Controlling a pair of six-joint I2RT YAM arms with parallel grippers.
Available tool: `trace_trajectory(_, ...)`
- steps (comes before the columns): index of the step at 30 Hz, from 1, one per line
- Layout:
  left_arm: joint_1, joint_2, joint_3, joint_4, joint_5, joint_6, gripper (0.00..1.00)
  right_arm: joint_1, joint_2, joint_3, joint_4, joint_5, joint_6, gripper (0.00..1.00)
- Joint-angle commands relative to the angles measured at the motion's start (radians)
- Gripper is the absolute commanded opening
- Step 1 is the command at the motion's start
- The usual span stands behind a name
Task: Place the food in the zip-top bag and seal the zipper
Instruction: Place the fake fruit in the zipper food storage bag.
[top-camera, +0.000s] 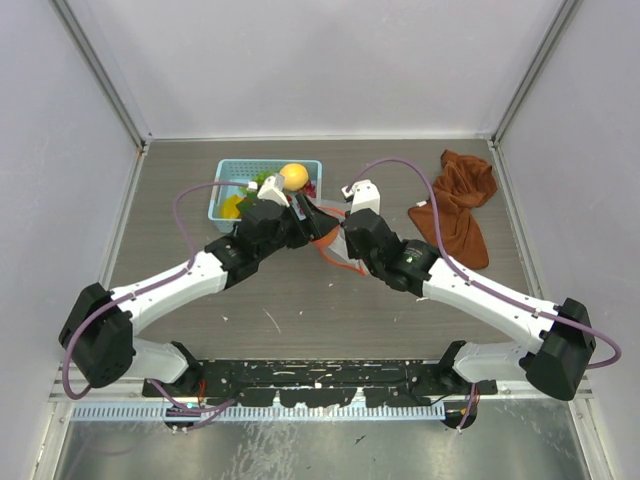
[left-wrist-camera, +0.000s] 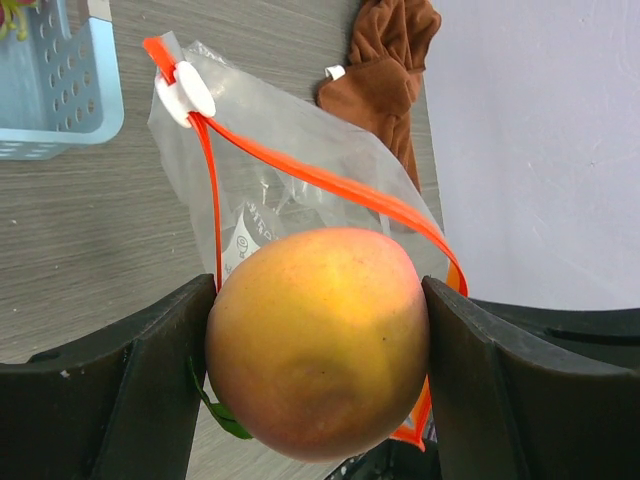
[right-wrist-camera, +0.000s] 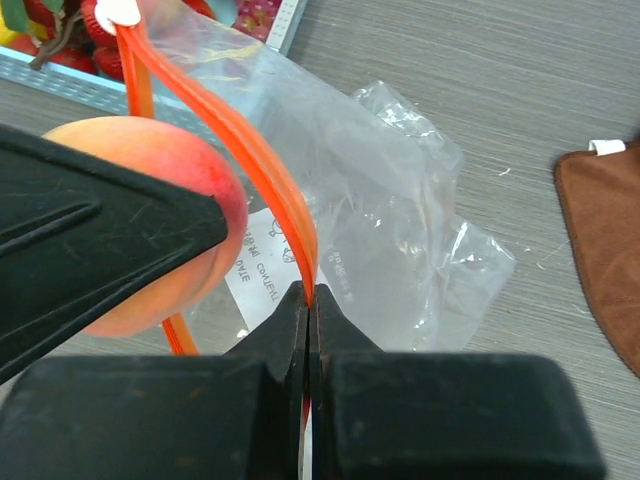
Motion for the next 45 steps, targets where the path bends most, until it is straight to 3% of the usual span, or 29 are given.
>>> trace_trajectory(1,-0.030,-0.006,0.020,0.039,-0.097,-0.010,0.35,0.010,-0.035,0.037,0.060,-0.055,0.045,0.00)
trace_trajectory(12,-0.068,0.067,0.035,-0.002,-0.215,0.018,0.44,0.014,-0.050,0.018,0.100,-0.124,0.074,0.00)
trace_trajectory(18,-0.078,0.084,0.034,0.005,-0.204,0.005,0.51,0.015,-0.057,-0.001,0.120,-0.136,0.082,0.00)
trace_trajectory(29,-0.093,-0.001,-0.042,0.133,-0.193,-0.052,0.58,0.015,-0.046,-0.033,0.137,-0.144,0.120,0.00)
trace_trajectory(45,-0.093,-0.072,-0.106,0.157,-0.267,-0.134,0.64,0.015,-0.057,-0.050,0.184,-0.279,0.155,0.00)
